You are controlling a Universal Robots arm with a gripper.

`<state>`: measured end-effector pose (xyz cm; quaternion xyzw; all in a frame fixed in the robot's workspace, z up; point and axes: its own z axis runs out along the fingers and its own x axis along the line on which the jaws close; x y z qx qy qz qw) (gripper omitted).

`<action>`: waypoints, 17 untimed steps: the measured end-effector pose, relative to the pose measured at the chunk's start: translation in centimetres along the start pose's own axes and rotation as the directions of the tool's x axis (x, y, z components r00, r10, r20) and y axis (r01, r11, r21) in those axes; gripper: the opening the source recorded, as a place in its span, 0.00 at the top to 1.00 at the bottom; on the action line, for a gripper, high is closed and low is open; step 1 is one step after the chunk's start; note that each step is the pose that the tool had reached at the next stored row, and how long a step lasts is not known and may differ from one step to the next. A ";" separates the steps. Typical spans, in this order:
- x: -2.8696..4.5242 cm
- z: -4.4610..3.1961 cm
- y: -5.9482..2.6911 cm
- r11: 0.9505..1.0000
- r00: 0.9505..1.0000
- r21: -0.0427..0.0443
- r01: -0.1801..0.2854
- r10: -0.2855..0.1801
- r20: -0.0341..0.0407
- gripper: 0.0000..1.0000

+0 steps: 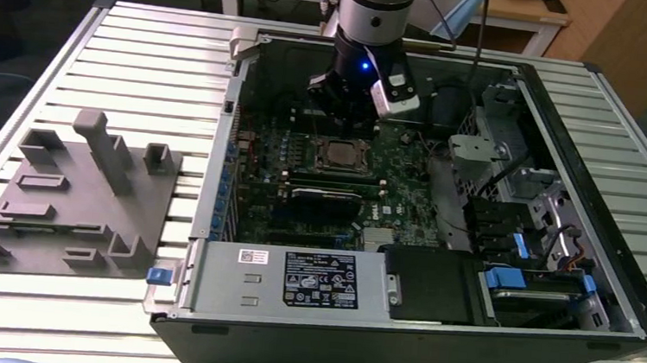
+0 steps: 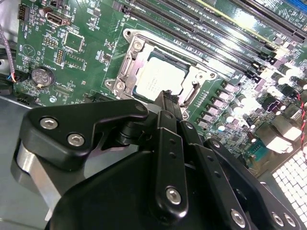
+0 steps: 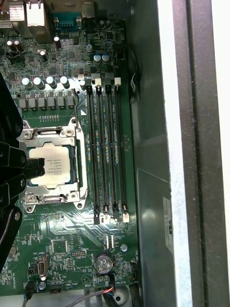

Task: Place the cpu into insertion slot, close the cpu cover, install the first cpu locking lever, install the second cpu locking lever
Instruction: 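Install the first cpu locking lever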

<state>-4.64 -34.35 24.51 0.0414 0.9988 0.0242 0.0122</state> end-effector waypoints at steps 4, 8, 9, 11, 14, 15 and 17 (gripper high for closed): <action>0.00 -0.01 0.00 1.000 1.000 0.000 0.000 0.000 0.000 0.89; 0.00 -0.25 0.01 1.000 1.000 0.000 0.000 0.000 0.000 0.89; -0.01 -0.33 0.02 1.000 1.000 0.000 0.000 0.000 0.000 0.89; -0.01 -0.51 0.02 1.000 1.000 0.000 0.000 0.000 0.000 0.89; -0.01 -0.59 0.03 1.000 1.000 0.000 0.000 0.000 0.000 0.89; -0.01 -0.59 0.03 1.000 1.000 0.000 0.000 0.000 0.000 0.89; -0.01 -0.59 0.03 1.000 1.000 0.000 0.000 0.000 0.000 0.89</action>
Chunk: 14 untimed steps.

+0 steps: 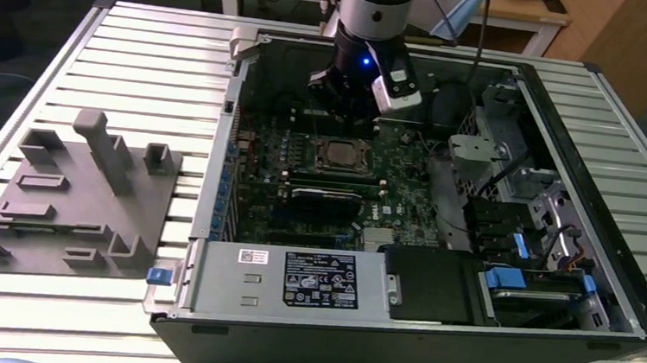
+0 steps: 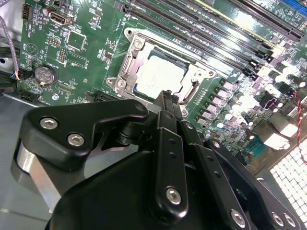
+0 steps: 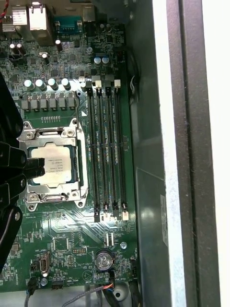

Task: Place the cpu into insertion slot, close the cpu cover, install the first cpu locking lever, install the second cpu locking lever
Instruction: 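Install the first cpu locking lever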

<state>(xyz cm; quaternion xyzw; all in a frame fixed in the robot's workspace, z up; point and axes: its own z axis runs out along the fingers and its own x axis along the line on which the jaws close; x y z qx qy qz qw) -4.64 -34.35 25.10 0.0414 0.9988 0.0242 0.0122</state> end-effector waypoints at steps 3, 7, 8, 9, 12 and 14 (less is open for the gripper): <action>0.08 -0.01 -0.01 1.000 1.000 0.000 0.000 0.000 0.000 0.89; 0.68 -0.02 -0.06 1.000 1.000 0.000 0.000 0.000 0.000 0.89; 0.93 -0.02 -0.08 1.000 1.000 0.000 0.000 0.000 0.000 0.89; 1.25 -0.02 -0.11 1.000 1.000 0.000 0.000 0.000 0.000 0.89; 2.27 0.00 -0.19 1.000 1.000 0.000 0.000 0.000 0.000 0.89; 3.02 0.02 -0.25 1.000 1.000 0.000 0.000 0.000 0.000 0.89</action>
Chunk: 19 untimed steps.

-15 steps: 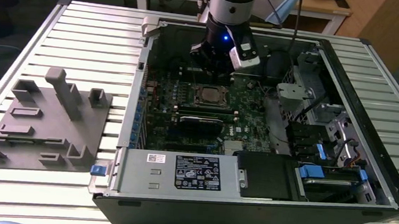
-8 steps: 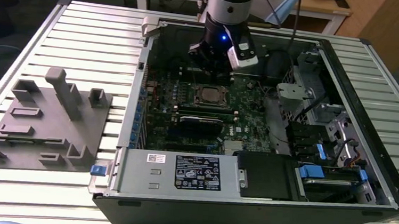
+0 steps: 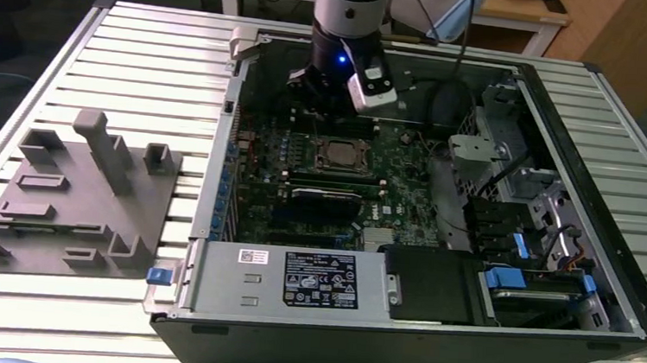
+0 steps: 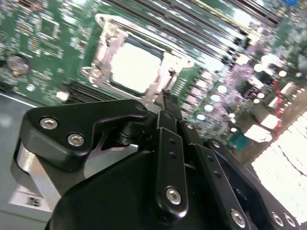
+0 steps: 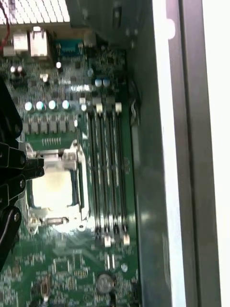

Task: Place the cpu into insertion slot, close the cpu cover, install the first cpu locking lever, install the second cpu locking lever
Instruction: 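Install the first cpu locking lever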

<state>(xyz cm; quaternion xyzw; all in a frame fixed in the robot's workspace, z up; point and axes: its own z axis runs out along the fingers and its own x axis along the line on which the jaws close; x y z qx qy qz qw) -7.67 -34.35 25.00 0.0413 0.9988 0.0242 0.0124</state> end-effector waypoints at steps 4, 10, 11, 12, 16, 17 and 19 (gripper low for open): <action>0.77 0.00 -0.06 1.000 1.000 0.000 0.000 0.000 0.000 0.89; 0.77 -0.60 -0.04 1.000 1.000 0.000 0.000 0.000 0.000 0.89; 0.76 -0.80 -0.03 1.000 1.000 0.000 0.000 0.000 0.000 0.89; 0.76 -1.00 -0.02 1.000 1.000 0.000 0.000 0.000 0.000 0.89; 0.75 -1.47 0.01 1.000 1.000 0.000 0.000 0.000 0.000 0.89; 0.77 -1.47 0.01 1.000 1.000 0.000 0.000 0.000 0.000 0.89; 1.00 -1.48 -0.01 1.000 1.000 0.000 0.000 0.000 0.002 0.89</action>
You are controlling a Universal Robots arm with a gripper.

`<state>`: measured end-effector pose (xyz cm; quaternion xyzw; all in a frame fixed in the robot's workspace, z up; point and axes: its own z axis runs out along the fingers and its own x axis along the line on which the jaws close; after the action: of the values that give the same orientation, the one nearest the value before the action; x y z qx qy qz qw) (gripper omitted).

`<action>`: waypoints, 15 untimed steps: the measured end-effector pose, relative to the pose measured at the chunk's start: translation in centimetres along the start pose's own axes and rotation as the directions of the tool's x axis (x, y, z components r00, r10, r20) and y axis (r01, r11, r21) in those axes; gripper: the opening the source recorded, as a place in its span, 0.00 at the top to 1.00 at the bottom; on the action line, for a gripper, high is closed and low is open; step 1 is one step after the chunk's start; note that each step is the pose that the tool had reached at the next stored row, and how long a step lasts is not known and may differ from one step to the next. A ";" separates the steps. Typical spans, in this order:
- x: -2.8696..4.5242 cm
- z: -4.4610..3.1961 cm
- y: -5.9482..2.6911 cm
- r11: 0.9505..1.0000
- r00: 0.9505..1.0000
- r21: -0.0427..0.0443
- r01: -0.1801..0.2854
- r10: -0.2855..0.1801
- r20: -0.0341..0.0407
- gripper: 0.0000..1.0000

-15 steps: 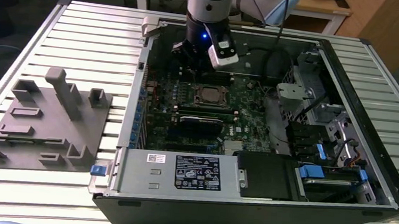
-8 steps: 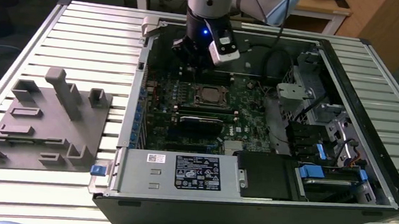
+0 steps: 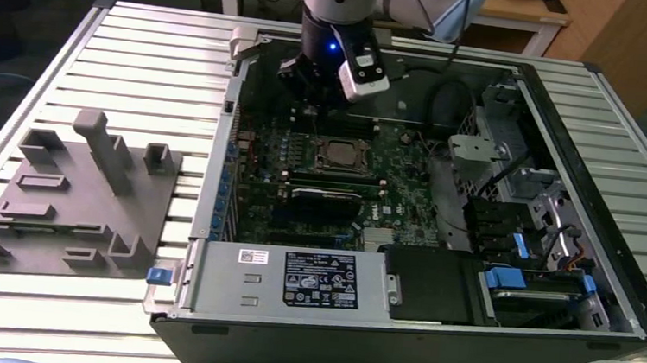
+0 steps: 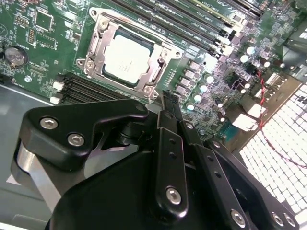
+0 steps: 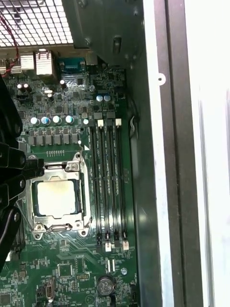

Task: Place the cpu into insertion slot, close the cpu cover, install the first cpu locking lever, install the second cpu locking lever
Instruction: 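Install the first cpu locking lever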

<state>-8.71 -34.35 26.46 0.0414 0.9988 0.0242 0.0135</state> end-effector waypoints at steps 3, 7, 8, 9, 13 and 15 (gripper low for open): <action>0.50 0.00 -0.04 1.000 1.000 0.000 0.000 0.000 0.003 0.89; 1.17 0.02 -0.10 1.000 1.000 0.000 0.000 0.000 0.004 0.89; 1.30 0.02 -0.11 1.000 1.000 0.000 0.000 0.000 0.004 0.89; 1.41 0.02 -0.12 1.000 1.000 0.000 0.000 0.000 0.004 0.89; 1.65 0.02 -0.13 1.000 1.000 0.000 0.000 0.000 0.004 0.89; 1.73 0.02 -0.15 1.000 1.000 -0.008 0.000 0.000 0.004 0.89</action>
<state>-10.44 -34.36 26.39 0.0413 0.9986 0.0282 0.0156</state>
